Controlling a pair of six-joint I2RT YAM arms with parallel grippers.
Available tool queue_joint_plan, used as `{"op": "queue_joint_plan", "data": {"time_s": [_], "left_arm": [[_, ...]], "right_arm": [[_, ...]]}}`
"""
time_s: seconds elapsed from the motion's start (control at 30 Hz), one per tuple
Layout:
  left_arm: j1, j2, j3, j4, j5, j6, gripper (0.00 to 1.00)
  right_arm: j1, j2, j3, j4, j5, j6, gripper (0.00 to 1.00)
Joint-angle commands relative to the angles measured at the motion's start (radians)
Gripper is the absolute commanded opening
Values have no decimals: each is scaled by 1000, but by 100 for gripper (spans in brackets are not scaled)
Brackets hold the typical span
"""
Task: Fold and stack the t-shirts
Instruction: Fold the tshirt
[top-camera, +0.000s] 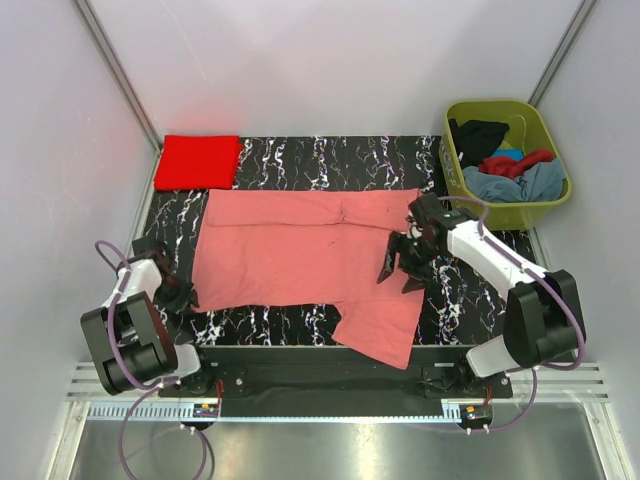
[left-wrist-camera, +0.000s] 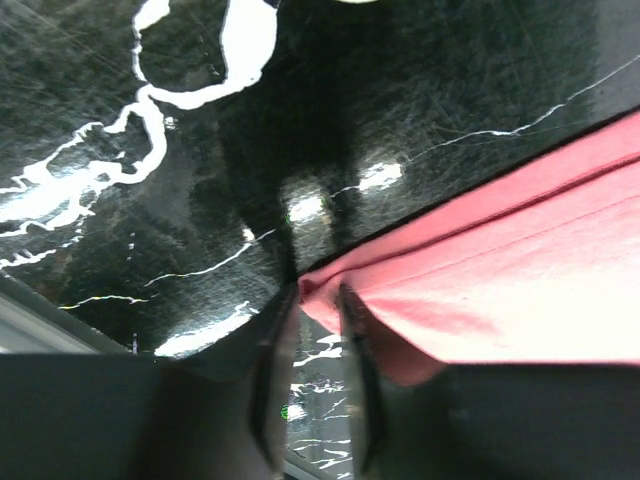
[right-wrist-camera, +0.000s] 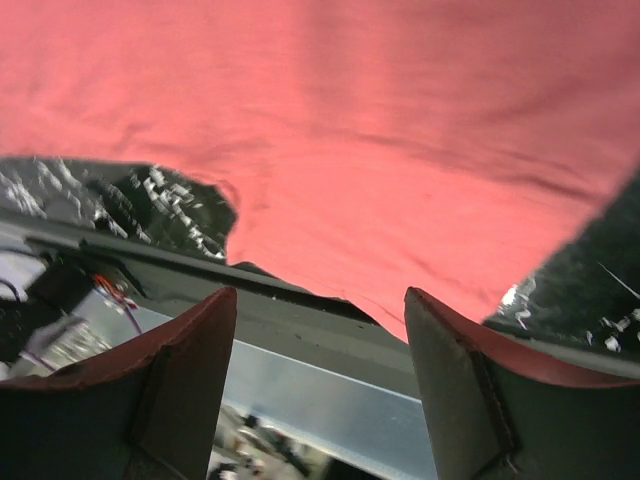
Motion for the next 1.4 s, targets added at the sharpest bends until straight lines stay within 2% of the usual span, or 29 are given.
{"op": "queue_joint_plan", "data": {"time_s": [0.0, 0.1, 0.17, 0.23, 0.47, 0.53, 0.67, 0.83, 1.23, 1.37], "left_arm": [[4, 18, -29, 67, 1, 10, 23], [4, -15, -34, 82, 1, 13, 16], [4, -27, -31, 89, 34, 19, 6], [4, -44, -31, 93, 56, 23, 1], [4, -76, -37, 115, 93, 33, 0], [4, -79, -38, 118, 106, 28, 0], [4, -87, -57, 136, 114, 14, 0], [4, -84, -70, 151, 122, 2, 0], [4, -56, -32, 156, 132, 5, 0], [4, -58, -31, 156, 137, 10, 0]], "right_arm": [[-96, -64, -64, -65, 50, 94, 75], [-188, -124, -156, -68, 65, 137, 72], [-208, -156, -203, -83, 111, 160, 72], [-218, -167, -227, -80, 134, 179, 70], [-216, -142, -296, -85, 119, 229, 54], [-214, -142, -303, -85, 120, 234, 46], [-182, -101, -352, -39, 103, 272, 45], [-153, -89, -403, 18, 114, 328, 49], [-104, -190, -434, 52, 244, 590, 47], [-95, -274, -455, 41, 321, 685, 49]]}}
